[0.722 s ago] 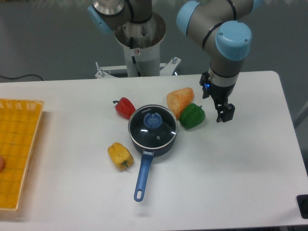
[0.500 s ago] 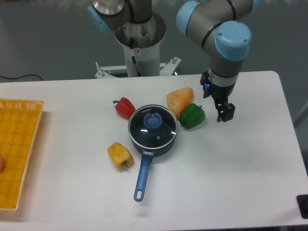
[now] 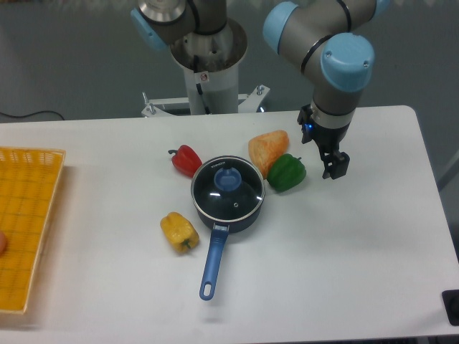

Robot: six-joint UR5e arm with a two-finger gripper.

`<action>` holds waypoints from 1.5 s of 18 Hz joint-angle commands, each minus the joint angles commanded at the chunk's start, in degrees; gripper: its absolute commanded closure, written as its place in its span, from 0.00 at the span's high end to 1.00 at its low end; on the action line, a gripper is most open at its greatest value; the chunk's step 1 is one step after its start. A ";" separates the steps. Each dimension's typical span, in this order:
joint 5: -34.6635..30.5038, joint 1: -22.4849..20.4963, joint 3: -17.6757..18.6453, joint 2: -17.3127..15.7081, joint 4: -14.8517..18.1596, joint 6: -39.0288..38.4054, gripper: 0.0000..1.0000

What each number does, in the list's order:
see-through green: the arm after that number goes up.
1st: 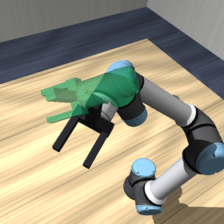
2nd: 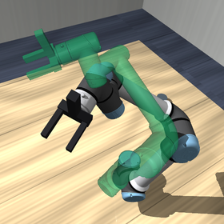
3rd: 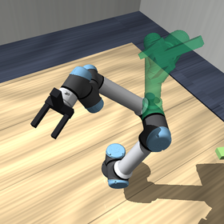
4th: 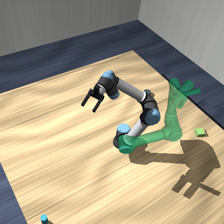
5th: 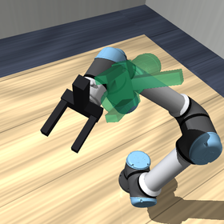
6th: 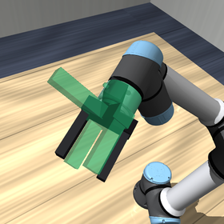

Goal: Open the lid

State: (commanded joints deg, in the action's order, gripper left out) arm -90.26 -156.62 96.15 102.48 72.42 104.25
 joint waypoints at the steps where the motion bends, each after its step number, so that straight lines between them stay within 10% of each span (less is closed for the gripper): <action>1: 0.00 -0.09 0.27 -0.26 0.09 -1.49 1.00; 19: 11.08 6.66 1.67 -0.79 0.79 -58.16 1.00; 27: -2.86 16.59 2.38 -0.35 -3.25 -66.89 1.00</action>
State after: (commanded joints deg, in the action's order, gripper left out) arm -93.13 -140.03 98.52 102.13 69.17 37.36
